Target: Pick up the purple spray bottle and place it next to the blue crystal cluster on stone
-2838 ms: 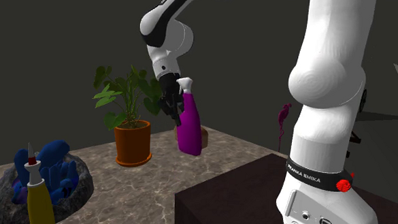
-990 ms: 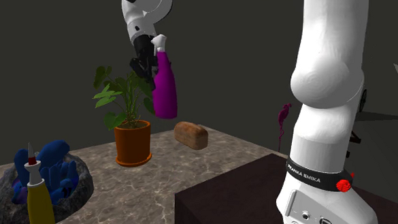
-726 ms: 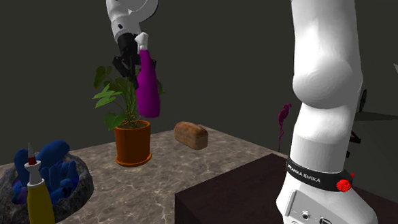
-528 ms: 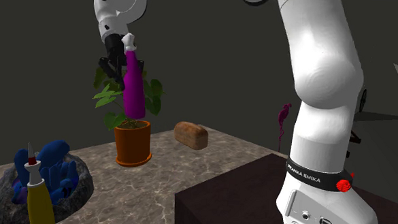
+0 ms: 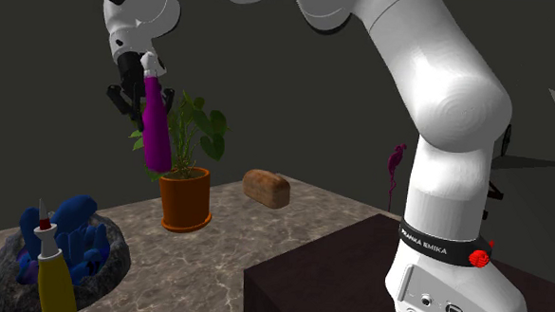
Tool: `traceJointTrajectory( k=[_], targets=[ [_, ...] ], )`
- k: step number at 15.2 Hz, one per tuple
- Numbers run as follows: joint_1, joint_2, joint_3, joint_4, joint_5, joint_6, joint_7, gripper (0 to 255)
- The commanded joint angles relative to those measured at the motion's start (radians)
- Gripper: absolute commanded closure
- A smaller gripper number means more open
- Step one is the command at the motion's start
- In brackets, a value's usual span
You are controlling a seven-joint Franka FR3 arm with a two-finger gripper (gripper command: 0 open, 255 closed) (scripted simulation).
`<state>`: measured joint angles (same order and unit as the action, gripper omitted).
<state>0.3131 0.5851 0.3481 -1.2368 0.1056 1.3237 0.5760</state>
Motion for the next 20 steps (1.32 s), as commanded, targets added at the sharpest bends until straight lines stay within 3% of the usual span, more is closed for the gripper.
traceJointTrajectory(
  k=[1,20],
  targets=[
    [0.000,0.005,-0.002,-0.019,-0.002,0.024,-0.004,255],
    [0.001,0.066,-0.017,-0.177,-0.023,0.238,-0.043,255]
  ],
)
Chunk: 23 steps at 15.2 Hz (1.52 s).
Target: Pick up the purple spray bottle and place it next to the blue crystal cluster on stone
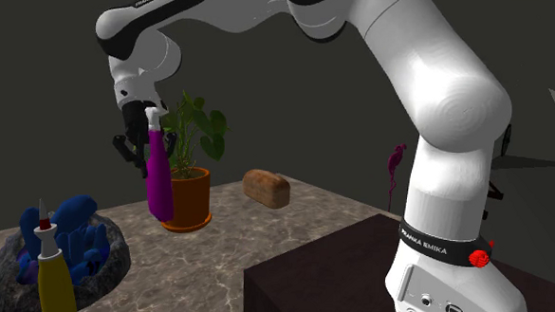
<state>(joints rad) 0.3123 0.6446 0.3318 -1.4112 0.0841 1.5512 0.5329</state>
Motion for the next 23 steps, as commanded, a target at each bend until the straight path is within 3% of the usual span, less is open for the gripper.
traceJointTrajectory(
  k=[1,23],
  targets=[
    [0.002,0.012,-0.002,-0.008,-0.003,0.021,-0.002,255],
    [0.021,0.168,-0.028,-0.055,-0.034,0.218,-0.031,255]
  ],
)
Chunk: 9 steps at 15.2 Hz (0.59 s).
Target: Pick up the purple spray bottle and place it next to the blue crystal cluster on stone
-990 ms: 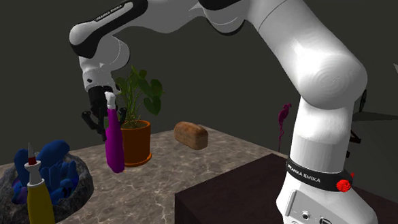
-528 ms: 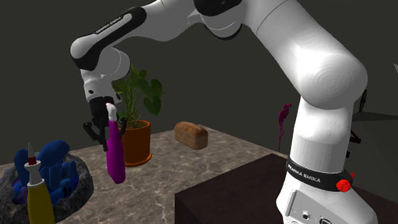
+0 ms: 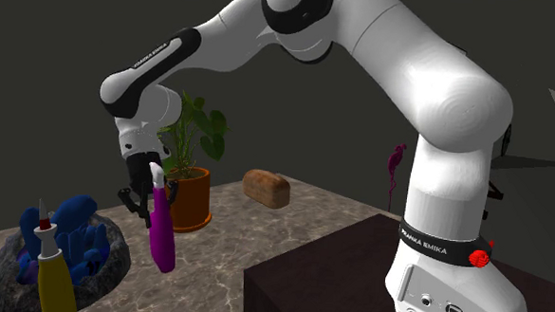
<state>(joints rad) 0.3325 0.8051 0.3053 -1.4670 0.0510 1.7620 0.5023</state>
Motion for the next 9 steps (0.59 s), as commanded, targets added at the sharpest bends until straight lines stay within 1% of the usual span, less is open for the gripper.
traceJointTrajectory(
  k=[1,9],
  targets=[
    [0.002,0.016,-0.003,0.001,-0.003,0.015,-0.002,255],
    [0.013,0.091,-0.014,0.018,-0.015,0.072,-0.011,255]
  ],
)
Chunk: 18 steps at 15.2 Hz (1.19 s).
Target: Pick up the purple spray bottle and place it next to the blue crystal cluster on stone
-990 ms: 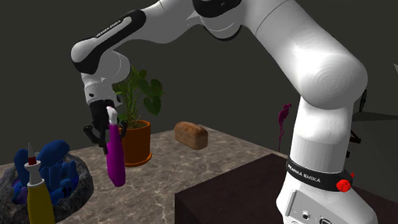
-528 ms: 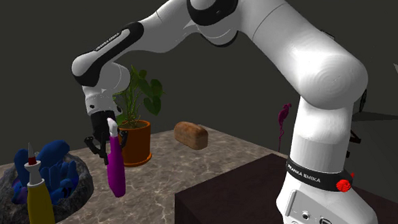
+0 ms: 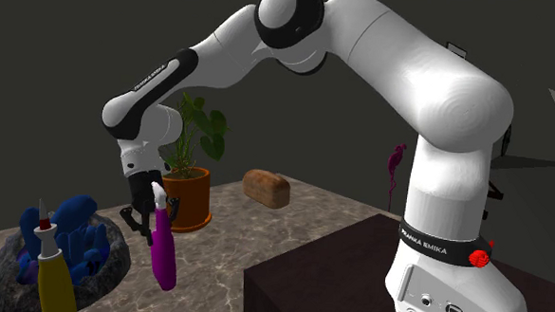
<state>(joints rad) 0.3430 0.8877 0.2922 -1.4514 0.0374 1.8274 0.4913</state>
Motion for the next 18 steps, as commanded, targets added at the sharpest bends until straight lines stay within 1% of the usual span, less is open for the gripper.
traceJointTrajectory(
  k=[1,9,10,15,18],
  targets=[
    [0.003,0.019,-0.002,0.006,-0.002,0.013,-0.001,255],
    [0.005,0.032,-0.004,0.010,-0.004,0.022,-0.003,255],
    [0.005,0.032,-0.004,0.010,-0.004,0.022,-0.003,0],
    [0.005,0.032,-0.004,0.010,-0.004,0.022,-0.003,0],
    [0.003,0.030,-0.005,0.107,-0.005,-0.078,-0.001,0]
  ],
)
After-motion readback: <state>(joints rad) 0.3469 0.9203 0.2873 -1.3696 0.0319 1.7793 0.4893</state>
